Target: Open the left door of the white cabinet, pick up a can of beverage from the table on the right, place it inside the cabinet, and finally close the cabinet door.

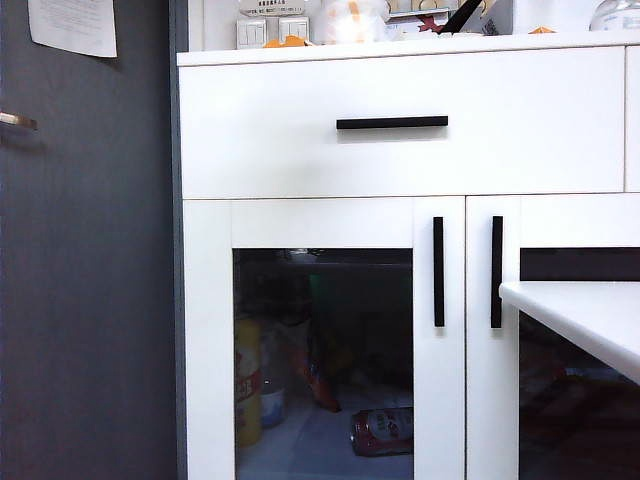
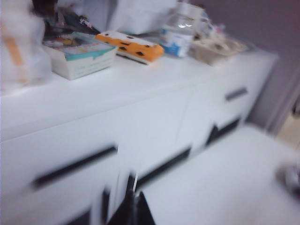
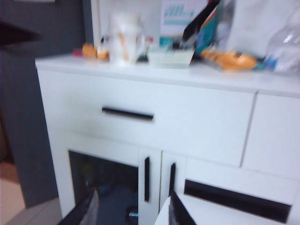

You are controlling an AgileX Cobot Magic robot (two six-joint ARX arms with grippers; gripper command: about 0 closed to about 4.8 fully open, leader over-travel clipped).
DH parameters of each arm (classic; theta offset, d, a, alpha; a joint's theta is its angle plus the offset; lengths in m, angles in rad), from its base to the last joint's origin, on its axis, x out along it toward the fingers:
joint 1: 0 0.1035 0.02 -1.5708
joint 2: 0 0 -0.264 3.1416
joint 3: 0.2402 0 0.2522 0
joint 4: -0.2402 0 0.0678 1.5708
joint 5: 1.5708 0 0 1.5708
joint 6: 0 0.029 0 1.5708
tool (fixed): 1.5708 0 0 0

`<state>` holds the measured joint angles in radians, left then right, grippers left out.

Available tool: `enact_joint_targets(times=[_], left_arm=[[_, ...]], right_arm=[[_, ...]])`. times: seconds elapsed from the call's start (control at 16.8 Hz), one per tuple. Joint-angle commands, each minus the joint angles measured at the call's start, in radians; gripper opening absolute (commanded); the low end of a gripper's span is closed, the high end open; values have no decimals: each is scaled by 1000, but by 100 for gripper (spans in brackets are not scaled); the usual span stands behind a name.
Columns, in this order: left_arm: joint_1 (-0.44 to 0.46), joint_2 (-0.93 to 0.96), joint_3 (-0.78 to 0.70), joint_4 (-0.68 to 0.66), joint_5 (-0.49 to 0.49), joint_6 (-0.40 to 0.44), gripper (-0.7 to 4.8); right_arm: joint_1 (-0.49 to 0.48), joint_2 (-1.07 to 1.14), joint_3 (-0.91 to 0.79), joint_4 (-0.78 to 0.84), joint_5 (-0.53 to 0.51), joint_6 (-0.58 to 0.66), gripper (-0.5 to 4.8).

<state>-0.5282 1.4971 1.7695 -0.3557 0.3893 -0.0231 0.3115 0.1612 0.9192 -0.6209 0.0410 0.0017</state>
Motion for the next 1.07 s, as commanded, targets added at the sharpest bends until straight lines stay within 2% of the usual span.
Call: enact_joint_targets(times=[0.06, 0.18, 0.3, 0.42, 0.48, 0.6, 0.78, 0.89, 1.07], left_arm=[[-1, -184, -1, -354, -57, 156, -6], [-1, -347, -1, -535, -71, 166, -6], [-1, -499, -10, -665, -153, 164, -6], [-1, -637, -59, -715, -178, 153, -6], [-1, -721, -109, -720, -188, 121, -6], [-1, -965, -310, -694, -254, 34, -6], [-1, -1143, -545, -578, -259, 6, -6], [-1, -1244, -810, -462, -266, -19, -6], [-1, -1257, -1072, -279, -271, -46, -6]], right_arm=[[0, 2, 85, -51, 4, -3, 198], [1, 2, 182, -151, -43, -4, 198], [1, 2, 281, -287, -43, -13, 198], [1, -4, 347, -406, -44, -13, 198], [0, -14, 364, -459, -44, -13, 198], [0, -44, 350, -542, -88, 6, 198], [-1, -49, 247, -497, -115, 6, 198], [-1, -49, 36, -319, -195, 6, 198], [-1, -49, -203, -58, -300, 29, 198]])
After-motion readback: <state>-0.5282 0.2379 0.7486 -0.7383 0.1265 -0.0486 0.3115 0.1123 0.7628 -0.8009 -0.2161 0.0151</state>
